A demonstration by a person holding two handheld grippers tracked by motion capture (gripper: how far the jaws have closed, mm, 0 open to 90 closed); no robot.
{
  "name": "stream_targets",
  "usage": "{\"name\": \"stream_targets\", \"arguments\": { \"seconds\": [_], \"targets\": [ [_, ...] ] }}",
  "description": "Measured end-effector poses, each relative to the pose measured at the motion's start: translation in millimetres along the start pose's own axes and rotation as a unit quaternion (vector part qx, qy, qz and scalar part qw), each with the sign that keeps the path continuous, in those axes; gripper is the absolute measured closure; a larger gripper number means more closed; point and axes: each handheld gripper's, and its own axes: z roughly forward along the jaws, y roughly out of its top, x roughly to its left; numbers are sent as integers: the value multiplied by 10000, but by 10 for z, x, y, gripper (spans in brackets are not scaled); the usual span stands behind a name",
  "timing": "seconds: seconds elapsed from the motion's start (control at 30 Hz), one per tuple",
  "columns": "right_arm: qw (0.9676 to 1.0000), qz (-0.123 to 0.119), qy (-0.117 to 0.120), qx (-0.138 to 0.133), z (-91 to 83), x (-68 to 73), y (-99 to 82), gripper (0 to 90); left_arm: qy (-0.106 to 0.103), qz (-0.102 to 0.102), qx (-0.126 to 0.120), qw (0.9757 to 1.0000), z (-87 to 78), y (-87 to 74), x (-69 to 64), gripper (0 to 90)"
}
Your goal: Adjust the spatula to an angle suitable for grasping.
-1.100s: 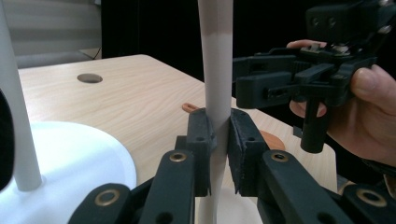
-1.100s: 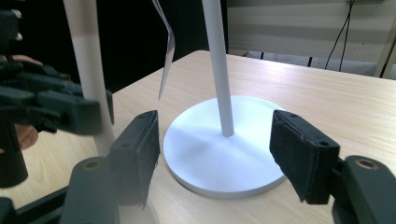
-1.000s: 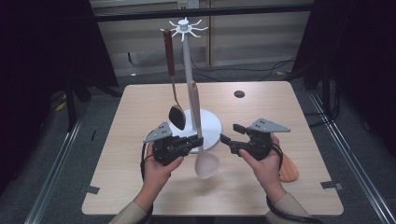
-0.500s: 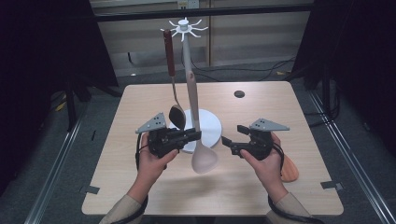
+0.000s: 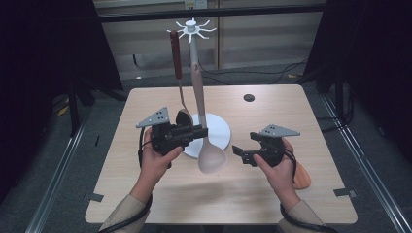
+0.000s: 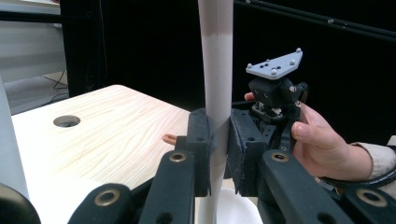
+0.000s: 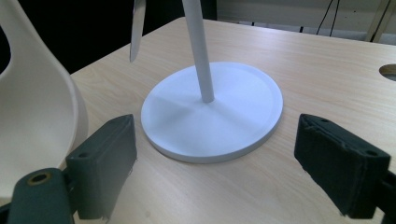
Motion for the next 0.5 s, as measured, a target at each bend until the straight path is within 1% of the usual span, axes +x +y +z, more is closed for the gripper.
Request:
{"name": "stream_targets", "arguments": {
  "seconds": [0.07,0.13,0.17,0.2,0.23,0.3,0.4,0.43,0.47,0.5],
  "targets": [
    [10000,-8,34,33,2,-2,-6,112,-25,38,42,10000,-4,22,17,799],
    [10000,-2,34,41,3,-3,-9,112,-48,3,20,10000,1,42,22,798],
    [10000,-23,40,48,4,-7,-10,112,-37,52,49,10000,-5,55,31,798],
    [10000,-24,40,52,4,-9,-12,112,-44,34,33,10000,-2,66,32,798],
    [10000,1,28,59,4,-9,-13,112,-29,49,81,10000,-8,82,36,798],
    [10000,6,35,64,6,-14,-16,112,-3,61,60,10000,-13,106,44,798],
    [10000,25,48,79,8,-19,-22,112,-36,44,41,10000,-22,141,64,798],
    [9999,16,50,86,9,-20,-22,112,-22,73,25,10000,-27,151,73,798],
    [10000,11,47,87,9,-19,-23,112,-30,14,-20,10000,-26,158,74,798],
    [10000,9,50,86,9,-19,-22,112,-31,45,-7,10000,-32,169,83,798]
  ]
}}
